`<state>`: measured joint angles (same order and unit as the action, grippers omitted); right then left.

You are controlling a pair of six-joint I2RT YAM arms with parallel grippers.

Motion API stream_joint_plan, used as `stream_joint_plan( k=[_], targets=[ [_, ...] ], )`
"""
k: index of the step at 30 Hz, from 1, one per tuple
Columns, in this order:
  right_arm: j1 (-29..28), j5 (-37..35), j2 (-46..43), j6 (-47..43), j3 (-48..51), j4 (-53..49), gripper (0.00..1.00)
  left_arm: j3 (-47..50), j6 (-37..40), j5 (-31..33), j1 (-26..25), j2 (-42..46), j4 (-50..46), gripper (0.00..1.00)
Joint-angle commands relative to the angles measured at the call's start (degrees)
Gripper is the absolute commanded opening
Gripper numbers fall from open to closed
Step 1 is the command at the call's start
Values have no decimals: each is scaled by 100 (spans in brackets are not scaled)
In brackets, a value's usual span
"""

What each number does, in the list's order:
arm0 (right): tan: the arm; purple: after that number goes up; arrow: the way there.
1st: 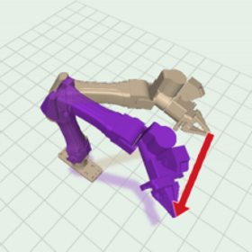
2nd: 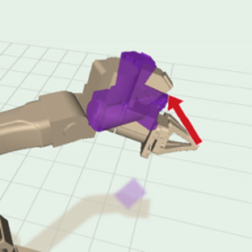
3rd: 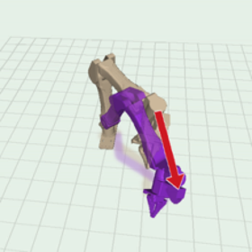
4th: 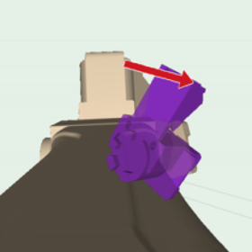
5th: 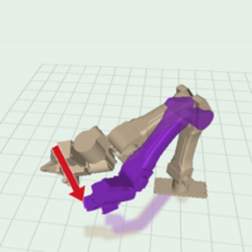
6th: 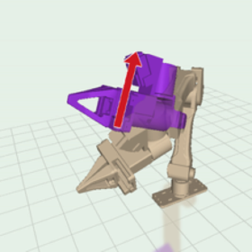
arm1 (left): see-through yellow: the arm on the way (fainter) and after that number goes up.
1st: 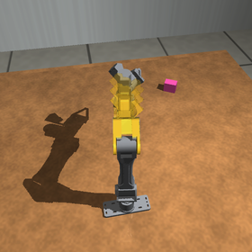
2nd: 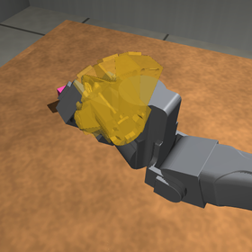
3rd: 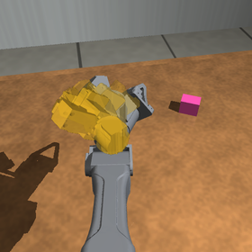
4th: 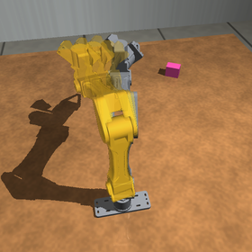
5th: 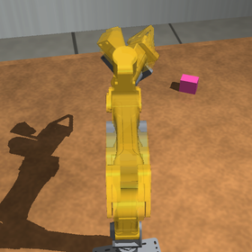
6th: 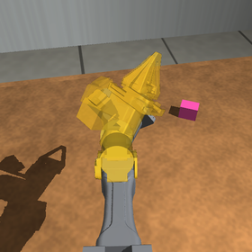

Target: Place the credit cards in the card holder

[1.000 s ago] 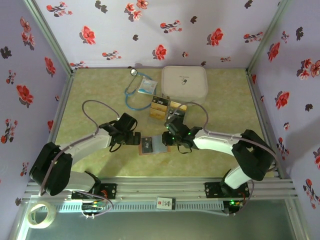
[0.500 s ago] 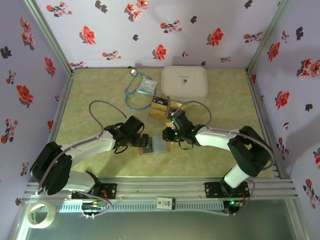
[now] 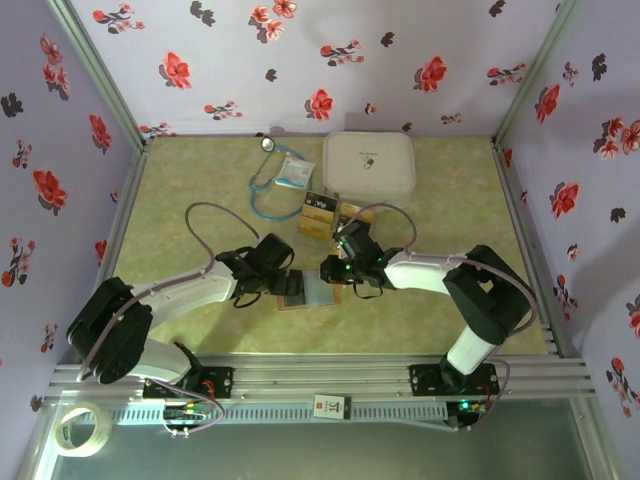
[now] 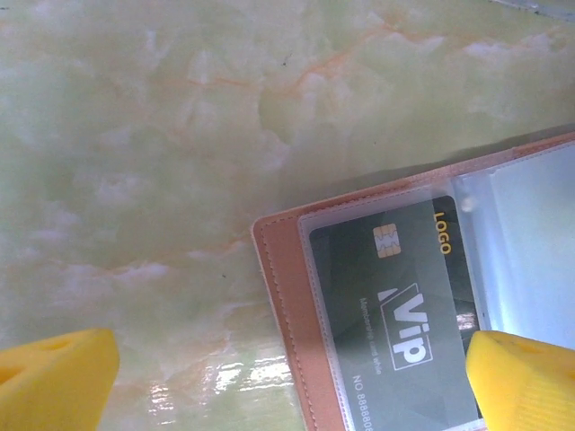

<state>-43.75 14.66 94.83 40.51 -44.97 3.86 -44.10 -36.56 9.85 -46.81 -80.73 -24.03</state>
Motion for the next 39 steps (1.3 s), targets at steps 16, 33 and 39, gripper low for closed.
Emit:
stream_joint_plan(
  k=[16,33,39],
  targets=[
    [-11,301,416,187,-113,370,11,-148,-24,-9,-267,-145,202,100],
    [-187,346,708,279,-273,486,10,-119,-30,-14,-538,-269,431,100],
    [-203,323,708,292,-250,501,10,119,23,-13,-640,-184,843,100]
  ],
)
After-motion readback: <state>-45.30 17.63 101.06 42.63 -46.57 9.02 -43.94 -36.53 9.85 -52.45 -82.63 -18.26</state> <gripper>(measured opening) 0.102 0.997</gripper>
